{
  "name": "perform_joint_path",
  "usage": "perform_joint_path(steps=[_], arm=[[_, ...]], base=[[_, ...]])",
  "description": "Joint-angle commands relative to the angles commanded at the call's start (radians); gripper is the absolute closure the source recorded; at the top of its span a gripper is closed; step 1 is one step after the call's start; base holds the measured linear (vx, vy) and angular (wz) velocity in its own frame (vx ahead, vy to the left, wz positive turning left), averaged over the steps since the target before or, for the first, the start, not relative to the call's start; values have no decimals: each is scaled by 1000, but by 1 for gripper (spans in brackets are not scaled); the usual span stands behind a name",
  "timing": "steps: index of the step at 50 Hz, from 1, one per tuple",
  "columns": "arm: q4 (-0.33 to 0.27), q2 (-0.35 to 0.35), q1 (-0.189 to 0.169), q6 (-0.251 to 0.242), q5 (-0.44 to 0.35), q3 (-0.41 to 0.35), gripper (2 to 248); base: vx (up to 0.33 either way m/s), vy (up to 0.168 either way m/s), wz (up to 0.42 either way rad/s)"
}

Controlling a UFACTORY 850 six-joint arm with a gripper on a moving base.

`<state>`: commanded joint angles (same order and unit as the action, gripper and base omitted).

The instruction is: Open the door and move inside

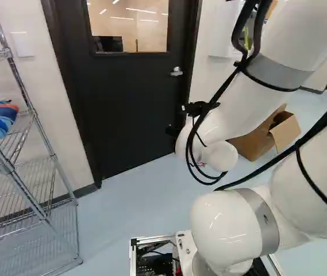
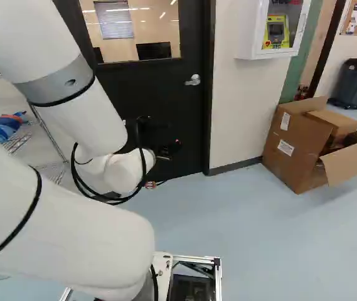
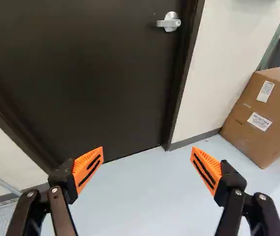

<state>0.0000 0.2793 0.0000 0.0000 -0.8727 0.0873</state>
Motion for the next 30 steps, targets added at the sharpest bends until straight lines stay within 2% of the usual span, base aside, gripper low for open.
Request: perform_joint_path(steps=[15, 30], arm=[[0, 0, 0, 0, 0, 0, 3], [0, 0, 0, 0, 0, 0, 3]], base=[[218, -69, -5], [205, -49, 119]])
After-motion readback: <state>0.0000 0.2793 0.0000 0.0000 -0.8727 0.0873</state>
